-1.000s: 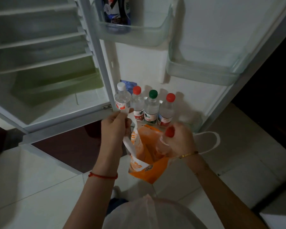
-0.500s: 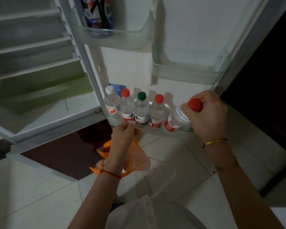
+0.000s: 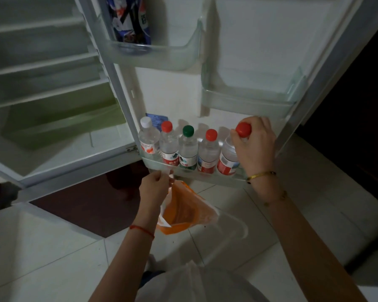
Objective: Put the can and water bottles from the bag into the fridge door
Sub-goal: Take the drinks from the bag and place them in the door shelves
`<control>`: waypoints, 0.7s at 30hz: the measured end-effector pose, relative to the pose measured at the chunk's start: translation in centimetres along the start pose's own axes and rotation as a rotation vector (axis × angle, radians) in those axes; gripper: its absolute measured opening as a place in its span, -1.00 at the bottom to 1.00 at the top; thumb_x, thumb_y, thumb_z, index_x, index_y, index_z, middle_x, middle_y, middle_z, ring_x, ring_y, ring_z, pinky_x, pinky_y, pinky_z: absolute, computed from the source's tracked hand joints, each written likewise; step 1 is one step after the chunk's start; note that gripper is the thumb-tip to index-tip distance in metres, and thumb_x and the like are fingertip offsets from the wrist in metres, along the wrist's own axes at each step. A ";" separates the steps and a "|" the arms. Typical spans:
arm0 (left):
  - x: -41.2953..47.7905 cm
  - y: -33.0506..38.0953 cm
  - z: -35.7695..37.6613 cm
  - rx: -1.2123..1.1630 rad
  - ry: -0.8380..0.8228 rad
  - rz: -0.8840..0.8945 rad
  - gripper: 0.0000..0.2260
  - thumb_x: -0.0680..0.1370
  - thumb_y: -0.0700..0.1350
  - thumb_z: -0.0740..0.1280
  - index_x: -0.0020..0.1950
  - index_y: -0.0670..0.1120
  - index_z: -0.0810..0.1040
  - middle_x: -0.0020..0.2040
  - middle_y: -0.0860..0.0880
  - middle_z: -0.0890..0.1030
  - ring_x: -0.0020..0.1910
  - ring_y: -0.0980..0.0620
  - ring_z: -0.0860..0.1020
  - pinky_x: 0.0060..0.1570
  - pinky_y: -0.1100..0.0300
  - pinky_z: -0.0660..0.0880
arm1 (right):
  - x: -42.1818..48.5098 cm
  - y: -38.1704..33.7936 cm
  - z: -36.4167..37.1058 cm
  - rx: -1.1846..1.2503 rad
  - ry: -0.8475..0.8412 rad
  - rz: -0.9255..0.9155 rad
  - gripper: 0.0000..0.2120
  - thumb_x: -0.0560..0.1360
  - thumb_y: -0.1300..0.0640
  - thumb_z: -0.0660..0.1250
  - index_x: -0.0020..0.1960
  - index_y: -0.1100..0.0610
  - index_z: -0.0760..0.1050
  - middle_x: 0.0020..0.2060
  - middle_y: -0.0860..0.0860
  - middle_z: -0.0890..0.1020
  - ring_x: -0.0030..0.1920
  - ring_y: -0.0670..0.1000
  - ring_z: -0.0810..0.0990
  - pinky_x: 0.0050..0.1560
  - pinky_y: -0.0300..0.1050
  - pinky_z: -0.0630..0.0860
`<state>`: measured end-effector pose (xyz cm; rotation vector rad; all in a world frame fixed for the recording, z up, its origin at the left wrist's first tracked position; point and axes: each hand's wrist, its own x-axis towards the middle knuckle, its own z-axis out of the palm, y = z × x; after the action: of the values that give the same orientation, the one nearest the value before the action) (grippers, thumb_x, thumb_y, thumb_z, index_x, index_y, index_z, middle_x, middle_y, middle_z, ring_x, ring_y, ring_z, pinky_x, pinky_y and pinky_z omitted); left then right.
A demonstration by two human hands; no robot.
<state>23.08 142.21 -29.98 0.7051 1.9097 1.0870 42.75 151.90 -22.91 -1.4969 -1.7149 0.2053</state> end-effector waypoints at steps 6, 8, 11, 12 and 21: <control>0.0 -1.0 -0.4 0.038 0.081 0.009 -0.75 0.59 -0.12 0.28 -0.25 0.06 0.62 -0.15 -0.12 0.71 -0.03 -0.19 0.66 0.08 -0.08 0.58 | -0.2 0.5 0.9 0.028 0.053 -0.041 -0.72 0.43 0.07 0.43 -0.02 0.25 0.49 -0.02 0.14 0.51 -0.01 0.11 0.53 0.08 -0.11 0.48; 0.1 -1.2 -0.6 0.038 0.105 0.005 -0.71 0.60 -0.13 0.28 -0.29 0.09 0.58 -0.19 -0.12 0.69 -0.07 -0.19 0.65 0.09 -0.08 0.57 | 0.0 0.8 1.2 0.023 0.029 -0.042 -0.74 0.43 0.07 0.43 -0.03 0.25 0.50 -0.03 0.14 0.52 -0.02 0.11 0.53 0.07 -0.12 0.45; 0.4 -1.8 -1.2 0.045 0.129 -0.003 -0.71 0.60 -0.15 0.28 -0.31 0.08 0.54 -0.16 -0.14 0.67 -0.11 -0.09 0.60 -0.02 0.03 0.55 | 0.4 1.9 2.0 -0.013 -0.031 -0.031 -0.80 0.43 0.12 0.43 -0.05 0.23 0.52 -0.03 0.14 0.53 -0.03 0.11 0.52 0.04 -0.11 0.45; 0.6 -2.1 -1.5 0.051 0.138 0.000 -0.72 0.60 -0.14 0.28 -0.30 0.06 0.55 -0.14 -0.16 0.68 -0.12 -0.08 0.59 -0.10 0.10 0.53 | 0.5 2.2 2.4 -0.033 -0.055 -0.022 -0.84 0.43 0.16 0.42 -0.06 0.22 0.52 -0.04 0.14 0.53 -0.03 0.11 0.52 0.03 -0.11 0.45; 2.1 -4.5 -4.5 0.101 0.166 -0.083 -0.81 0.60 -0.13 0.28 -0.17 -0.06 0.63 -0.22 -0.05 0.63 -0.20 -0.05 0.57 -0.18 0.09 0.55 | -0.6 3.5 4.6 -0.105 -0.174 0.070 -0.81 0.45 0.15 0.42 -0.03 0.24 0.50 -0.04 0.17 0.53 0.02 0.16 0.49 -0.02 -0.15 0.34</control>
<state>17.81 139.84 -33.33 0.6012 2.1284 1.0295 42.24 154.10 -28.24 -1.6584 -1.8363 0.2941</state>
